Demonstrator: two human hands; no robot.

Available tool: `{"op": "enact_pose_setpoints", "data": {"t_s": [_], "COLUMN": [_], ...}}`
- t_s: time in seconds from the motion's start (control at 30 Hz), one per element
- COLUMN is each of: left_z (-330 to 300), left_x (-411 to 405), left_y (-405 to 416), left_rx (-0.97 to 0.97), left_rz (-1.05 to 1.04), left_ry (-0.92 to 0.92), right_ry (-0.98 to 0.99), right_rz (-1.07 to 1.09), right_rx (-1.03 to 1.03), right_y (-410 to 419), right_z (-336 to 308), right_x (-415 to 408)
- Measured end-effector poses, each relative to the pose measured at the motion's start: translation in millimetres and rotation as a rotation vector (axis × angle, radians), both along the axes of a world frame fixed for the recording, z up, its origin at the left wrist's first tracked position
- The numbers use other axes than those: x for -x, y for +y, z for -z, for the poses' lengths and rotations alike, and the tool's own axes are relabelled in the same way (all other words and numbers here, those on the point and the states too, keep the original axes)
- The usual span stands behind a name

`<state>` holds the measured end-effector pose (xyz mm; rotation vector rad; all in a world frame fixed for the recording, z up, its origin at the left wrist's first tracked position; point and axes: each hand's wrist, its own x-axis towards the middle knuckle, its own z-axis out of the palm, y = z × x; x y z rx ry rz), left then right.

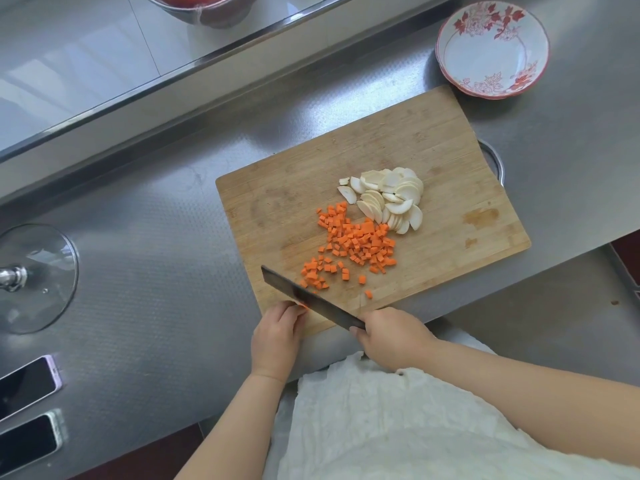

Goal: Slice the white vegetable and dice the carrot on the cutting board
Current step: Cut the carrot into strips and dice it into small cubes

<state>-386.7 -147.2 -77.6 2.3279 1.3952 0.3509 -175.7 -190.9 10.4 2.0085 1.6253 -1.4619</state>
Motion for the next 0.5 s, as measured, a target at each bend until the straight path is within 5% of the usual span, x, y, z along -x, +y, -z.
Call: {"op": "enact_pose_setpoints", "data": {"t_s": [0.5], "left_z": [-2.5], "left_x": [-2.6], "left_y": [2.7], "left_rx": [0.018], "left_rz": [-0.005], "left_ry": [0.046], "right_ry": [-0.057], "right_rz": [0.015], "right_rx": [0.064], "right_y": [7.1], "right_z": [8.0], "right_x": [14.4]}}
